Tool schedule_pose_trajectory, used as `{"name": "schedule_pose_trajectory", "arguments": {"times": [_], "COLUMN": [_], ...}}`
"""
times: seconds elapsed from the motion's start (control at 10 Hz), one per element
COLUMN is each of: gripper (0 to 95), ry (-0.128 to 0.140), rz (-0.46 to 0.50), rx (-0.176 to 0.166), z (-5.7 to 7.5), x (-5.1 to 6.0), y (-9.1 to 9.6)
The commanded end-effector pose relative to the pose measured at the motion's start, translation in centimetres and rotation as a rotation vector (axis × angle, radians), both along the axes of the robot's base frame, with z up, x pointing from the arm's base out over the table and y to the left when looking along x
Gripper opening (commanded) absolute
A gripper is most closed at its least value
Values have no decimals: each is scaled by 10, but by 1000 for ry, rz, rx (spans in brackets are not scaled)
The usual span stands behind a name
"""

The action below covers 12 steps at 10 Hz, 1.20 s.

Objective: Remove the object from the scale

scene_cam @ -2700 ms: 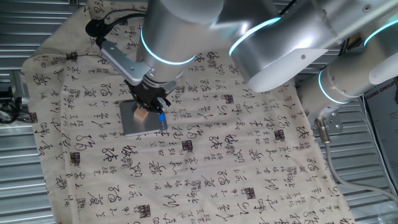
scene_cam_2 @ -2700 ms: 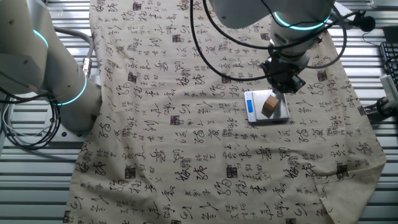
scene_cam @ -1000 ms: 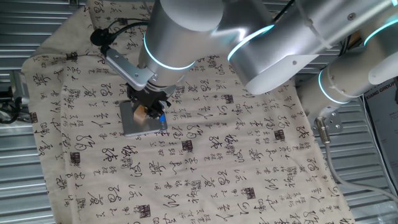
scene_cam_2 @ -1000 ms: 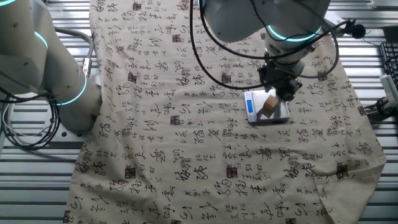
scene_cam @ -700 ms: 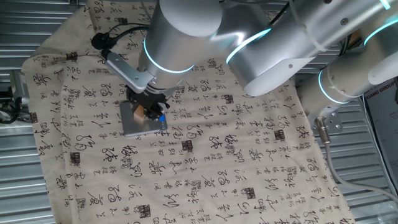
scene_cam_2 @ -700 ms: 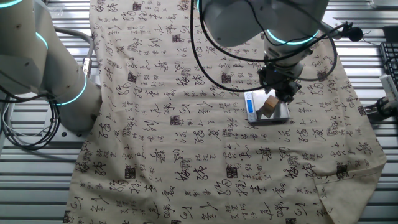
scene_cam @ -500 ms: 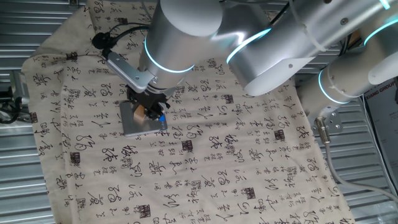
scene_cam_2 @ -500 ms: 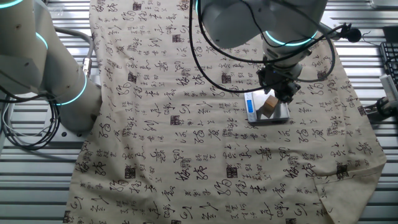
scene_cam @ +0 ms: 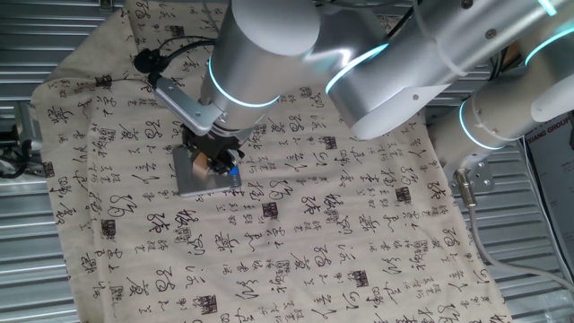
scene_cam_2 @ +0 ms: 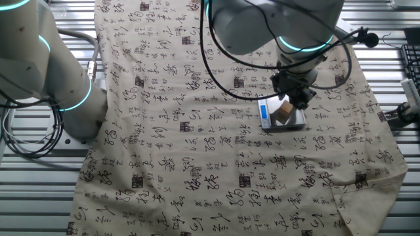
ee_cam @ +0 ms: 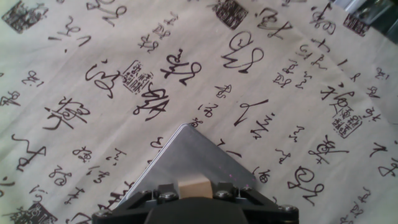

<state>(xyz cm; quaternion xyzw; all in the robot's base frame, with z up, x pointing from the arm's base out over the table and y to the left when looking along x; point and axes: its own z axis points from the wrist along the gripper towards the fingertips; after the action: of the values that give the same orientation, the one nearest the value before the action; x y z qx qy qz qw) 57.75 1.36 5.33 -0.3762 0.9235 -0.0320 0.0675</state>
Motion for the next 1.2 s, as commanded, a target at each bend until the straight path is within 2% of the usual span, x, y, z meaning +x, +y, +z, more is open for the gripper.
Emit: {"name": "schedule_pose_trajectory", "arguments": {"times": [0.1,1.2], "gripper": [380,380], "ry": [-4,1], "rz": [1,-8], "rx": [1,1], "z": [-2,-12], "x": [0,-1], "y": [0,-1]}}
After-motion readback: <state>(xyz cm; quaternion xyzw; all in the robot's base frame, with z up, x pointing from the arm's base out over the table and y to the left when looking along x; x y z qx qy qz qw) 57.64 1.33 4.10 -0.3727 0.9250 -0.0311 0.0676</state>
